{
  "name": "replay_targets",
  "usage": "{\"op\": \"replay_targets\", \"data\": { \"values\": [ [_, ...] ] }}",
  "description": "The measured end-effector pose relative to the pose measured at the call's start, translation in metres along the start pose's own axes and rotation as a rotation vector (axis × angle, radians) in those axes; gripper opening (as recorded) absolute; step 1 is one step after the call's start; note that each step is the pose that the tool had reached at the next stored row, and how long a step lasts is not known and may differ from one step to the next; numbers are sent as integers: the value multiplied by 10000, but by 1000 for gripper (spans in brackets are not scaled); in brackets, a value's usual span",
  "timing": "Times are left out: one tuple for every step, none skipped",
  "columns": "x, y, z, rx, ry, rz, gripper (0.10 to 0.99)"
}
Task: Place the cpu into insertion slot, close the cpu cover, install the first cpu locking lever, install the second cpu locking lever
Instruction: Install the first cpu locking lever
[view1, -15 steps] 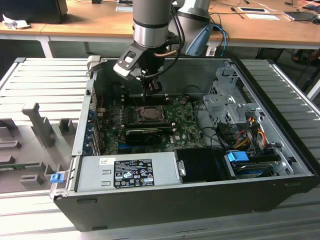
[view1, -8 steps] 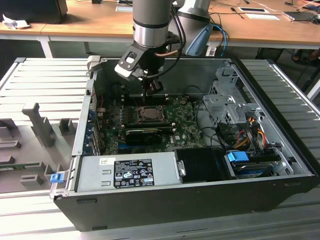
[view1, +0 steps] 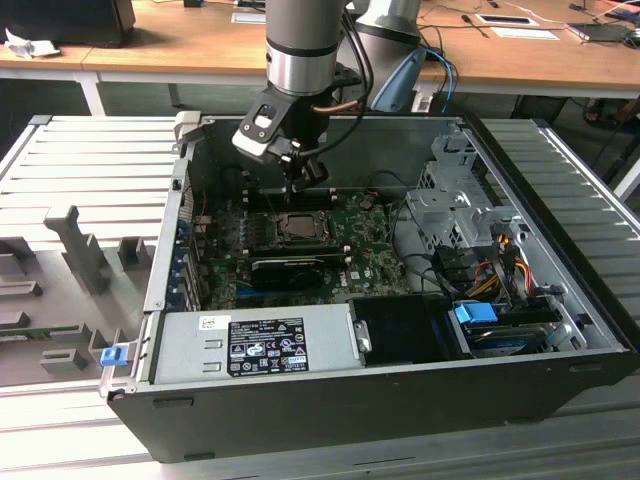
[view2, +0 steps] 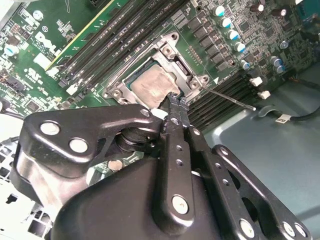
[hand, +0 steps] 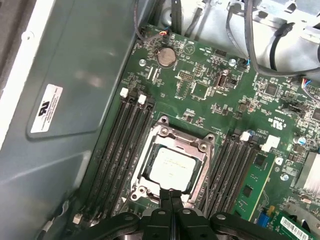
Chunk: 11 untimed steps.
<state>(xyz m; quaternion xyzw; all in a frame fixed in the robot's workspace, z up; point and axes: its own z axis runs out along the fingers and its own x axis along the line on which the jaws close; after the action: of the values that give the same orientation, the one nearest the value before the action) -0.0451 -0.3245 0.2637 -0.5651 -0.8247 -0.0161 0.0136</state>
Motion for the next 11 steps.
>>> {"op": "replay_targets", "data": {
  "values": [
    [0, 0, 0, 5, 1, -113, 106],
    [0, 0, 0, 7, 2, -162, 106],
    [0, 0, 0, 9, 2, -211, 106],
    [0, 0, 0, 13, 3, -306, 106],
    [0, 0, 0, 14, 4, -344, 106],
    [0, 0, 0, 16, 5, -389, 106],
    [0, 0, 0, 18, 5, -444, 106],
    [0, 0, 0, 20, 5, -490, 106],
    [0, 0, 0, 23, 6, -548, 106],
    [0, 0, 0, 24, 7, -589, 106],
    [0, 0, 0, 27, 7, -648, 106]
  ]
}}
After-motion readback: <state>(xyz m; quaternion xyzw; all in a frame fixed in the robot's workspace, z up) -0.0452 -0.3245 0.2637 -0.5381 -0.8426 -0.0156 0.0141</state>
